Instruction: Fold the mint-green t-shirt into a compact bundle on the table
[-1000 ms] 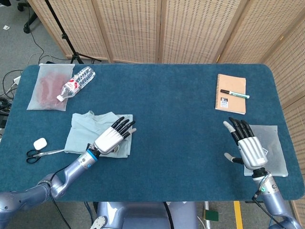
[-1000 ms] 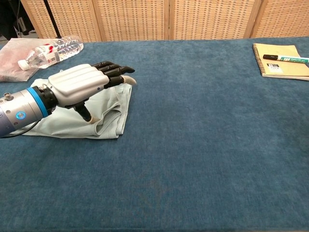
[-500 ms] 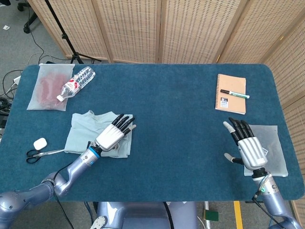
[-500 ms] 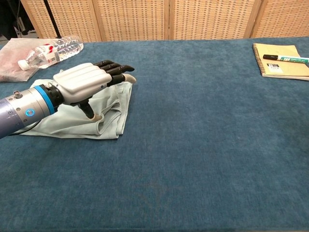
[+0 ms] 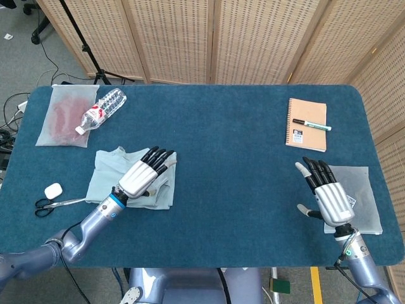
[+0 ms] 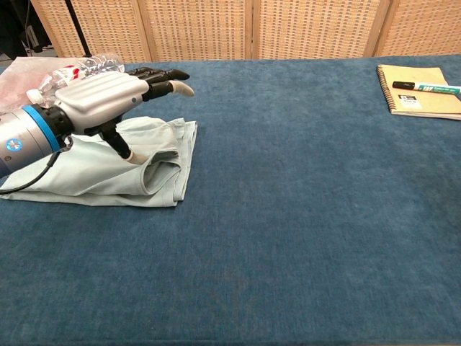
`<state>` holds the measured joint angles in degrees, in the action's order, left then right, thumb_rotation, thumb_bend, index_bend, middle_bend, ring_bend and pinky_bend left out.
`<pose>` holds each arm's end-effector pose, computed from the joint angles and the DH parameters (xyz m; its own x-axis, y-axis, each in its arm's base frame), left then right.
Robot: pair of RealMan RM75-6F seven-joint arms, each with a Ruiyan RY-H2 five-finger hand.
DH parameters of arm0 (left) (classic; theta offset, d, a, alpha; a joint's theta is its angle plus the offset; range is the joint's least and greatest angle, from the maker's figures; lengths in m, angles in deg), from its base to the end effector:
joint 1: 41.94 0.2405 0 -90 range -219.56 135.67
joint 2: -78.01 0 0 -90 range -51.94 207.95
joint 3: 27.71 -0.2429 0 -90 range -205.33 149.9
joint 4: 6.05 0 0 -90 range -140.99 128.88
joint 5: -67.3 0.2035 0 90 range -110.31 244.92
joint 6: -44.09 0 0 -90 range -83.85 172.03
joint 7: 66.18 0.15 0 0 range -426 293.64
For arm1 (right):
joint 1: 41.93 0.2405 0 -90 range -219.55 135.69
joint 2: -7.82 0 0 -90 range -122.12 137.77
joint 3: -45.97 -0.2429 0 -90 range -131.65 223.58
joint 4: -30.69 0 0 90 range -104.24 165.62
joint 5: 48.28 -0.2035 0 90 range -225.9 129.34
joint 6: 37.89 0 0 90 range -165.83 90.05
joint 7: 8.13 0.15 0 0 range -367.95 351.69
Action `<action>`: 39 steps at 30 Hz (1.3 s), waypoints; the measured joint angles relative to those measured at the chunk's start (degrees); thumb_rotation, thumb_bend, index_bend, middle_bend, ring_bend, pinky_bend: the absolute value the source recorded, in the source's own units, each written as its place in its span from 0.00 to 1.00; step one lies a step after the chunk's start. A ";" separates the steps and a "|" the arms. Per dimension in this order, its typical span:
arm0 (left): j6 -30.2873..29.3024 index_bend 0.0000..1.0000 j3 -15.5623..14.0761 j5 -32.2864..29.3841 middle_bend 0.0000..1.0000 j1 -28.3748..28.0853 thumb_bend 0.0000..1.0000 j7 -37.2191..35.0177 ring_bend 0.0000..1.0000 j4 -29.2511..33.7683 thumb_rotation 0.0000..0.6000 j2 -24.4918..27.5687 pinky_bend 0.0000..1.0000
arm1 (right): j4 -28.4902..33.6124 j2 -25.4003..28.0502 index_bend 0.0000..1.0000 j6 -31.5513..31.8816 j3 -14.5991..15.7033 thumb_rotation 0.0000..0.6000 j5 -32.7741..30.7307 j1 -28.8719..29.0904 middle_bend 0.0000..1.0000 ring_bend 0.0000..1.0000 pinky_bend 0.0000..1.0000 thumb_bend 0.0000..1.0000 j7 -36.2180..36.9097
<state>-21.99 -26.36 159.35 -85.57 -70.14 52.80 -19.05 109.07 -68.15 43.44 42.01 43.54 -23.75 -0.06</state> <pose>-0.1514 0.3410 -0.0294 0.4999 0.0588 0.8641 0.6803 -0.6441 -0.3498 -0.2594 -0.2570 0.1040 0.3149 0.0138 0.9490 -0.9032 -0.3028 0.3041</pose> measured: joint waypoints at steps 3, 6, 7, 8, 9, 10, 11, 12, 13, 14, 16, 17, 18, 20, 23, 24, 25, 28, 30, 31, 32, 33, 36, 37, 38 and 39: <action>1.24 0.00 -0.07 -0.46 0.00 0.04 0.00 -0.02 0.00 1.21 1.00 1.04 0.00 | 0.03 0.04 0.00 0.06 -0.01 1.00 0.05 0.00 0.00 0.00 0.02 0.00 0.03; 2.85 0.00 -0.34 -0.66 0.00 -0.19 0.00 0.28 0.00 1.90 1.00 1.84 0.00 | 0.03 0.07 0.00 0.15 0.00 1.00 0.09 -0.04 0.00 0.00 0.02 0.00 0.04; 3.10 0.00 -0.46 -0.61 0.00 -0.29 0.00 0.57 0.00 2.07 1.00 2.02 0.00 | 0.06 0.10 0.00 0.19 0.00 1.00 0.11 -0.05 0.00 0.00 0.02 0.00 0.05; 3.22 0.00 -0.54 -0.58 0.00 -0.35 0.00 0.73 0.00 2.19 1.00 2.16 0.00 | 0.03 0.10 0.00 0.21 0.02 1.00 0.13 -0.06 0.00 0.00 0.02 0.00 0.06; 3.45 0.00 -0.61 -0.58 0.00 -0.41 0.00 0.92 0.00 2.45 1.00 2.34 0.00 | 0.00 0.09 0.00 0.24 0.00 1.00 0.16 -0.05 0.00 0.00 0.02 0.00 0.08; 3.84 0.00 -0.68 -0.61 0.00 -0.47 0.00 1.23 0.00 2.92 1.00 2.65 0.00 | 0.00 0.10 0.00 0.32 0.00 1.00 0.22 -0.06 0.00 0.00 0.02 0.00 0.10; 4.12 0.00 -0.72 -0.67 0.00 -0.51 0.00 1.43 0.00 3.33 1.00 2.90 0.00 | 0.02 0.10 0.00 0.35 -0.01 1.00 0.23 -0.06 0.00 0.00 0.02 0.00 0.10; 4.39 0.00 -0.75 -0.74 0.00 -0.53 0.00 1.58 0.00 3.76 1.00 3.19 0.00 | 0.00 0.09 0.00 0.34 -0.03 1.00 0.21 -0.05 0.00 0.00 0.02 0.00 0.11; 4.75 0.00 -0.80 -0.87 0.00 -0.55 0.00 1.64 0.00 4.41 1.00 3.64 0.00 | -0.03 0.10 0.00 0.35 -0.03 1.00 0.22 -0.05 0.00 0.00 0.02 0.00 0.15; 4.98 0.00 -0.85 -0.96 0.00 -0.55 0.00 1.60 0.00 5.00 1.00 4.07 0.00 | 0.00 0.13 0.00 0.38 -0.03 1.00 0.24 -0.07 0.00 0.00 0.02 0.00 0.16; 5.65 0.00 -0.95 -1.26 0.00 -0.55 0.00 1.54 0.00 6.69 1.00 5.40 0.00 | 0.10 0.19 0.00 0.42 -0.03 1.00 0.22 -0.10 0.00 0.00 0.02 0.00 0.22; 5.89 0.00 -0.97 -1.40 0.00 -0.53 0.00 1.58 0.00 7.52 1.00 6.08 0.00 | 0.11 0.20 0.00 0.42 -0.03 1.00 0.21 -0.11 0.00 0.00 0.02 0.00 0.22; 6.07 0.00 -0.98 -1.54 0.00 -0.50 0.00 1.65 0.00 8.36 1.00 6.80 0.00 | 0.10 0.20 0.00 0.43 -0.03 1.00 0.21 -0.11 0.00 0.00 0.02 0.00 0.23; 6.05 0.00 -0.93 -1.76 0.00 -0.26 0.00 1.86 0.00 10.35 1.00 8.55 0.00 | 0.19 0.26 0.00 0.52 -0.03 1.00 0.26 -0.13 0.00 0.00 0.02 0.00 0.27; 4.64 0.00 -0.72 -1.83 0.00 0.46 0.00 2.05 0.00 12.83 1.00 10.88 0.00 | 0.40 0.36 0.00 0.68 -0.04 1.00 0.36 -0.17 0.00 0.00 0.02 0.00 0.25; 3.96 0.00 -0.65 -1.80 0.00 0.76 0.00 2.02 0.00 13.44 1.00 11.48 0.00 | 0.47 0.39 0.00 0.74 -0.05 1.00 0.37 -0.20 0.00 0.00 0.02 0.00 0.27; 2.82 0.00 -0.56 -1.73 0.00 1.28 0.00 1.87 0.00 14.29 1.00 12.22 0.00 | 0.58 0.45 0.00 0.91 -0.06 1.00 0.43 -0.24 0.00 0.00 0.02 0.00 0.29; -0.78 0.00 -0.42 -1.61 0.00 3.22 0.00 1.45 0.00 16.93 1.00 15.01 0.00 | 0.93 0.70 0.00 1.43 -0.14 1.00 0.61 -0.38 0.00 0.00 0.02 0.00 0.41; -3.14 0.00 -0.36 -1.68 0.00 4.77 0.00 1.16 0.00 18.56 1.00 16.93 0.00 | 1.12 0.87 0.00 1.76 -0.19 1.00 0.73 -0.46 0.00 0.00 0.02 0.00 0.58; -4.68 0.00 -0.33 -1.74 0.00 5.87 0.00 0.95 0.00 19.55 1.00 18.06 0.00 | 1.25 0.99 0.00 1.96 -0.22 1.00 0.81 -0.51 0.00 0.00 0.02 0.00 0.69; -5.83 0.00 -0.31 -1.81 0.00 6.72 0.00 0.77 0.00 20.19 1.00 18.81 0.00 | 1.39 1.08 0.00 2.09 -0.25 1.00 0.87 -0.54 0.00 0.00 0.02 0.00 0.76; -7.04 0.00 -0.29 -1.94 0.00 7.63 0.00 0.59 0.00 20.75 1.00 19.43 0.00 | 1.51 1.16 0.00 2.30 -0.26 1.00 0.98 -0.60 0.00 0.00 0.02 0.00 0.81; -11.71 0.00 -0.24 -2.64 0.00 11.24 0.00 0.28 0.00 22.63 1.00 21.08 0.00 | 2.00 1.50 0.00 3.31 -0.32 1.00 1.48 -0.83 0.00 0.00 0.02 0.00 0.94; -13.62 0.00 -0.19 -3.14 0.00 12.93 0.00 0.36 0.00 23.45 1.00 21.72 0.00 | 2.21 1.65 0.00 3.68 -0.34 1.00 1.69 -0.93 0.00 0.00 0.02 0.00 0.99; -15.03 0.00 -0.13 -3.68 0.00 14.25 0.00 0.57 0.00 24.08 1.00 22.18 0.00 | 2.37 1.77 0.00 3.98 -0.37 1.00 1.83 -1.00 0.00 0.00 0.02 0.00 1.04; -16.41 0.00 -0.07 -4.31 0.00 15.62 0.00 0.88 0.00 24.79 1.00 22.61 0.00 | 2.51 1.88 0.00 4.32 -0.42 1.00 1.95 -1.08 0.00 0.00 0.02 0.00 1.04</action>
<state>-38.41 -26.43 155.04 -69.95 -69.26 77.59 3.56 111.58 -66.27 47.76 41.59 45.50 -24.83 0.98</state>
